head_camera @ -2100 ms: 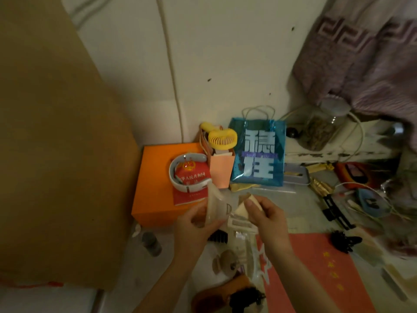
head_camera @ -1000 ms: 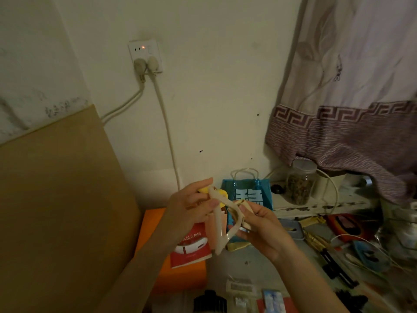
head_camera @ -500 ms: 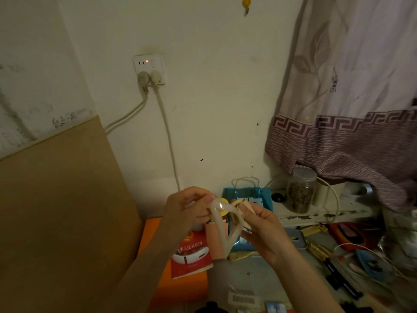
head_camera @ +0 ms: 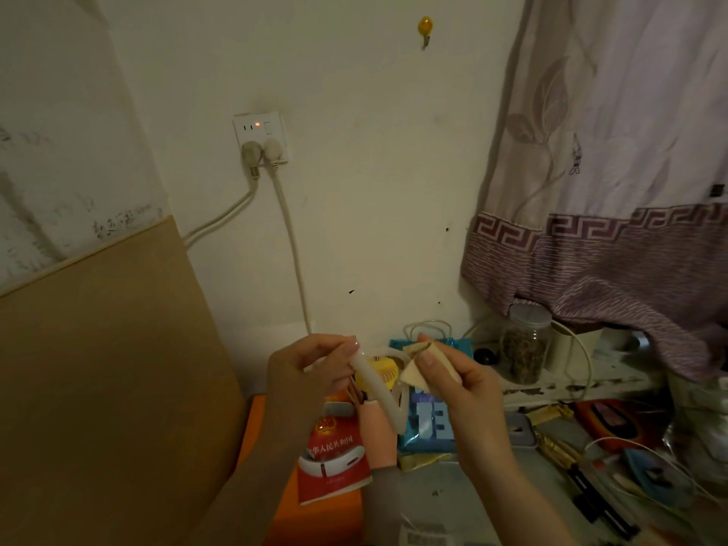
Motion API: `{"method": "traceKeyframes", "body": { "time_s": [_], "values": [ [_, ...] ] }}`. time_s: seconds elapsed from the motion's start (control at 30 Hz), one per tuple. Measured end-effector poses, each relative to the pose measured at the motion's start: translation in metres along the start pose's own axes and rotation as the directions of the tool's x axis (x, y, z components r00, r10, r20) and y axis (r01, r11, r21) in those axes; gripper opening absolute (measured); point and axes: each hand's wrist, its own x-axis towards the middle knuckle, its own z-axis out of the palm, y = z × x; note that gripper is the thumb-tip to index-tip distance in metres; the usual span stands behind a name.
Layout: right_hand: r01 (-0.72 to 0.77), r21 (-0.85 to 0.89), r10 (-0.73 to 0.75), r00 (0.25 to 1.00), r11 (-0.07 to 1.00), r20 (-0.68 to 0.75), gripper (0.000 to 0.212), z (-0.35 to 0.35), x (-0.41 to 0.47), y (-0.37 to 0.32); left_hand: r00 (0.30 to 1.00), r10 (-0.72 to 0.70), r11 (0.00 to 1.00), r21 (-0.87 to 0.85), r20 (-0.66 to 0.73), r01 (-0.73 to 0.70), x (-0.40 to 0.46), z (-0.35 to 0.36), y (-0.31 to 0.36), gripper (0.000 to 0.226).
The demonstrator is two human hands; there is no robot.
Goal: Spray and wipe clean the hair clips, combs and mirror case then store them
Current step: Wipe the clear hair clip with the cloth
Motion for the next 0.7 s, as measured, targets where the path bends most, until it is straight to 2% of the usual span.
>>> {"method": "traceKeyframes", "body": {
  "time_s": [0.17,0.33,0.53,0.7],
  "values": [
    [0.056,-0.078,-0.055,0.998,0.995,0.014,0.026,0.0056,0.0,0.0057,1.0,0.004,1.0,0.01,-0.008,-0.004,-0.0048,0.0065,-0.0003,0.009],
    [0.136,-0.147,-0.142,0.989,0.98,-0.031,0.022,0.0043,0.0028,0.0072,0.998,0.011,0.998,0.061,0.066,-0.015,-0.0071,0.005,-0.0001,0.014],
    [0.135,-0.185,-0.143,0.989,0.973,-0.028,0.02,0.0022,0.0049,0.0076,0.991,0.03,0.991,0.126,0.131,-0.046,-0.0063,0.001,0.002,0.018],
    [0.128,-0.167,-0.133,0.991,0.978,-0.023,0.019,0.0016,0.0045,0.0076,0.995,0.018,0.996,0.087,0.1,-0.027,-0.0068,0.0011,0.0024,0.02]
  ]
}}
